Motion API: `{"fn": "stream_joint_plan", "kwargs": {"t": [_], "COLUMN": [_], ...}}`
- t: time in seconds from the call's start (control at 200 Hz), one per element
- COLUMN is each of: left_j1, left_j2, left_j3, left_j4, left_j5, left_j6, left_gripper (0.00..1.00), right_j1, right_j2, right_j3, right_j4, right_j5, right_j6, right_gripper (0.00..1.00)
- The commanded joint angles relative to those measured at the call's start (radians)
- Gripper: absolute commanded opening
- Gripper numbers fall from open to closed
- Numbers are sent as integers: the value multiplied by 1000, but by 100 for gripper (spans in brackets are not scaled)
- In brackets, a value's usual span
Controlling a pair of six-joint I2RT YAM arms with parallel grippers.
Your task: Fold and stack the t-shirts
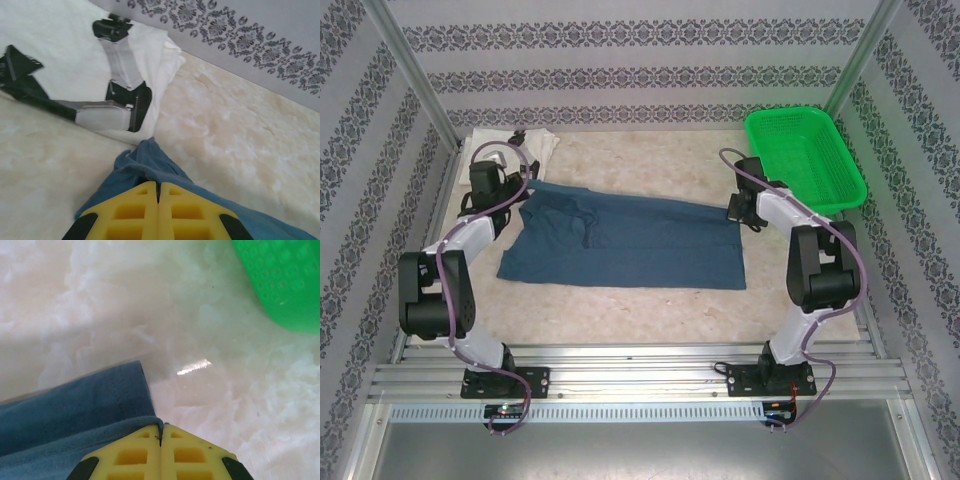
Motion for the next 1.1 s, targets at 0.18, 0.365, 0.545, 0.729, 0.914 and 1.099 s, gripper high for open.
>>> {"fn": "stream_joint_plan", "kwargs": {"t": [0.18,0.365,0.545,0.729,0.914,1.099], "left_j1": [35,38,41,41,43,44], "left_j2": [-81,-104,-126,-131,-133,-162], "left_j3": [-116,-165,-216,-232,-243,-245], "left_j4": [66,49,11,-35,-99,-169], "left_j5": [-94,-137,-180,-208,-220,-251], "left_j6": [-29,-37,-33,-47,-59,-81], "left_gripper": [0,0,0,0,0,0], "right_j1": [-1,-4,-11,-13,-10,-10], "right_j2": [-74,-100,-99,-105,-101,-95], "right_j3": [-106,-149,-168,-191,-205,-213], "right_j4": [17,-8,-48,-76,-105,-121], "right_j5": [47,46,47,58,46,50], "right_j6": [35,37,33,37,46,50], "right_gripper": [0,0,0,0,0,0]}}
